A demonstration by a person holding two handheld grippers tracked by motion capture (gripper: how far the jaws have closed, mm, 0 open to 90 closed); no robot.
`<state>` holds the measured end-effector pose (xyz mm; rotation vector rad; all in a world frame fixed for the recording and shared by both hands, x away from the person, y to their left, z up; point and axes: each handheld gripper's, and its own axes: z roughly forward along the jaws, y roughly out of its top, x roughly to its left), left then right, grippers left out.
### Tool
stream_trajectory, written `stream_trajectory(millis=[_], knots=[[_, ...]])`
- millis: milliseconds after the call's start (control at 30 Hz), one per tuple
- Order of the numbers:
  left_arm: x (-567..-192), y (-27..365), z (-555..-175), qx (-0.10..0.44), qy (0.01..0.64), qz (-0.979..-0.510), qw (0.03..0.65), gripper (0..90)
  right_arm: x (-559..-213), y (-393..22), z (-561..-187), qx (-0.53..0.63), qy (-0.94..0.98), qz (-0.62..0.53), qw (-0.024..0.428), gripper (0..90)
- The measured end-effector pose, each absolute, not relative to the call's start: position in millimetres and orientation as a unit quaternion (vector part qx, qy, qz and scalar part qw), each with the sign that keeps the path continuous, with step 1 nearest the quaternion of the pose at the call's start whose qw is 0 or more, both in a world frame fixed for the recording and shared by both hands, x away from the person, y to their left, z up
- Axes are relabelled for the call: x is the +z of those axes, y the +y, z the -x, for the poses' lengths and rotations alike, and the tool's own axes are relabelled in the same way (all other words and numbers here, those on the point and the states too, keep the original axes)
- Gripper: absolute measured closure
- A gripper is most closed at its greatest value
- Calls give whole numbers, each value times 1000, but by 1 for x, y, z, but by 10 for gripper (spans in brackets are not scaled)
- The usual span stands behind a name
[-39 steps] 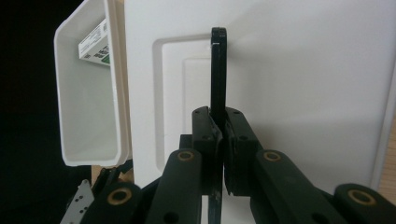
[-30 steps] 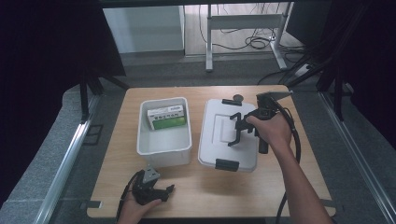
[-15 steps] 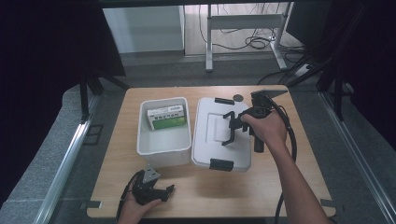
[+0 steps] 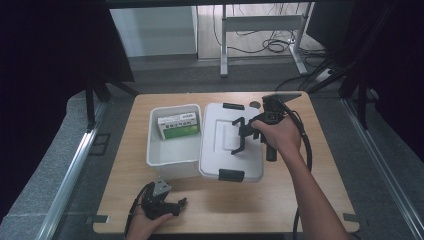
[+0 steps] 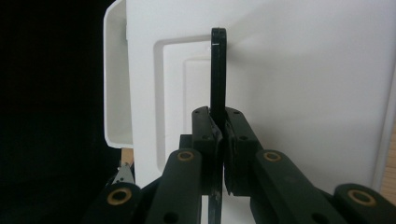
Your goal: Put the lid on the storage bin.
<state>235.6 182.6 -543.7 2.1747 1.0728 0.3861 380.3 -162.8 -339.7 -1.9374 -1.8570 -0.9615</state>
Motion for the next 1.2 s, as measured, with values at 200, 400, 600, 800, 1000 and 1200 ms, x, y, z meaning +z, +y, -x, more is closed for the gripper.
stream_trajectory(millis=[200, 400, 600, 800, 1000, 1200], knots=[[-544, 183, -236, 148, 411, -834, 336, 128, -336, -158, -382, -338, -644, 669, 151, 844], [-544, 183, -236, 148, 411, -834, 336, 128, -332, -151, -383, -339, -647, 666, 152, 844], [-544, 183, -236, 148, 411, -834, 337, 127, -331, -144, -385, -340, -649, 663, 155, 844], [-544, 183, -236, 149, 411, -834, 337, 126, -331, -137, -387, -338, -653, 659, 157, 844], [-544, 183, -236, 149, 411, -834, 337, 127, -328, -130, -388, -337, -656, 656, 160, 844], [-544, 183, -236, 149, 411, -834, 337, 127, -328, -122, -391, -335, -658, 653, 167, 845]])
